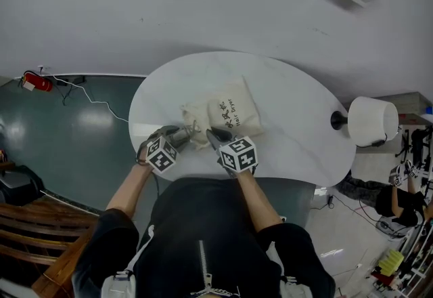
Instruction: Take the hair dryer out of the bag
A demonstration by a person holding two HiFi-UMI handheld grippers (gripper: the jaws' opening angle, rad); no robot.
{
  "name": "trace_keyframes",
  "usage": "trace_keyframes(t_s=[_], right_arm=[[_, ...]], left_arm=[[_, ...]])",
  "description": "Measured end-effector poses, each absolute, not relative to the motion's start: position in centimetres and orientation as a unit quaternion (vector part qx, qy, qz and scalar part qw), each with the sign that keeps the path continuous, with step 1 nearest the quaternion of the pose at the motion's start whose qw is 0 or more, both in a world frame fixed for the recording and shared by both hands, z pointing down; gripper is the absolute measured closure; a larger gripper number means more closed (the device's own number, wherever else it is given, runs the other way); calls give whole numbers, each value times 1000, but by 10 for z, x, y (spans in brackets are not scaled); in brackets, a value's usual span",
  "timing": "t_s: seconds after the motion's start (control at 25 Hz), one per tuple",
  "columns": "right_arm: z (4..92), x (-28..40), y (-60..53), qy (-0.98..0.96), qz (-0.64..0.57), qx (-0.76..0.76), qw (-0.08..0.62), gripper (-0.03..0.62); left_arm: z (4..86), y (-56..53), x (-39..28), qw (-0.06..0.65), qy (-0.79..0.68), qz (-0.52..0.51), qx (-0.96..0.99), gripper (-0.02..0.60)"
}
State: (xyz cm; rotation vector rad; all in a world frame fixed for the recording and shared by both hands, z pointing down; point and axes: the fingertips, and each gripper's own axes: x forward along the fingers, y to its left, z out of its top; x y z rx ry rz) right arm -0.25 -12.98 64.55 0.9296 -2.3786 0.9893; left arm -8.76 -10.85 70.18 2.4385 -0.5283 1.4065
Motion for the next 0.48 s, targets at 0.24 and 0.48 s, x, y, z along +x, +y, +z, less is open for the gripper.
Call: trace_keyframes(t_s=[0.24,0.48], right_arm=[[645,-2,-130,-851,354,334,199,554],[644,-2,-131,-851,353,334,199,554]], left_arm=[[705,-114,-68,131,-172,492,843,376],[711,-120,-53,133,-168,495,842,376]])
